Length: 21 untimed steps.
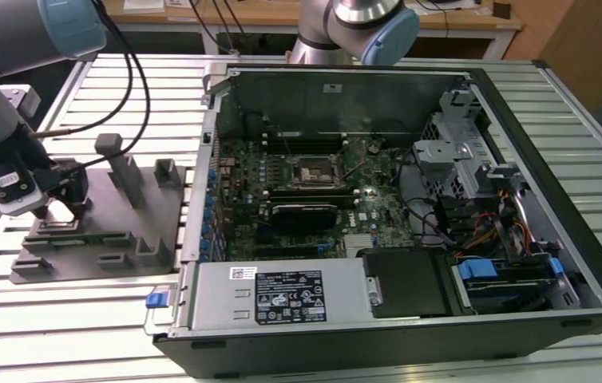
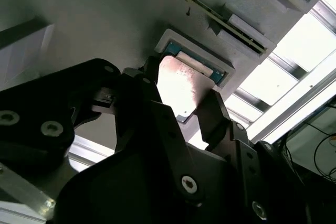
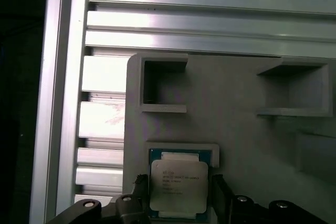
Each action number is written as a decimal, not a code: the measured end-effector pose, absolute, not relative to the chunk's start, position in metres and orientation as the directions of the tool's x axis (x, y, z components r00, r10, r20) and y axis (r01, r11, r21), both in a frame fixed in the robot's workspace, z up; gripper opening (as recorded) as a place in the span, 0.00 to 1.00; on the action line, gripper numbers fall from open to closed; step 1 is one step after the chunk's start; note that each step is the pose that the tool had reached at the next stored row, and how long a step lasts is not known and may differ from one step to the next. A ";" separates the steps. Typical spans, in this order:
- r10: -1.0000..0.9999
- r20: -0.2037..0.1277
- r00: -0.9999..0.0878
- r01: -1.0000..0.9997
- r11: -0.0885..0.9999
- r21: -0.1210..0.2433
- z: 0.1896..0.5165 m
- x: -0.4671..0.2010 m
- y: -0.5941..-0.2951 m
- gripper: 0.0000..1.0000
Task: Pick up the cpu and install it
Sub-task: 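Pick up the cpu and move it towards the insertion slot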
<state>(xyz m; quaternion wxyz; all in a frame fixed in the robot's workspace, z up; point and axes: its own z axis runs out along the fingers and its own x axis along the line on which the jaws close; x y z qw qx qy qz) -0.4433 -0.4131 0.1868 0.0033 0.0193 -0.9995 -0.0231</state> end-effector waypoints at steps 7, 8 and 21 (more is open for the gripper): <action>-0.039 0.005 -0.999 -0.039 0.998 0.046 0.186 -0.443 -0.413 0.56; -0.039 0.005 -0.999 -0.039 0.998 0.047 0.186 -0.443 -0.413 0.56; -0.039 0.006 -0.999 -0.039 0.998 0.046 0.187 -0.443 -0.413 0.64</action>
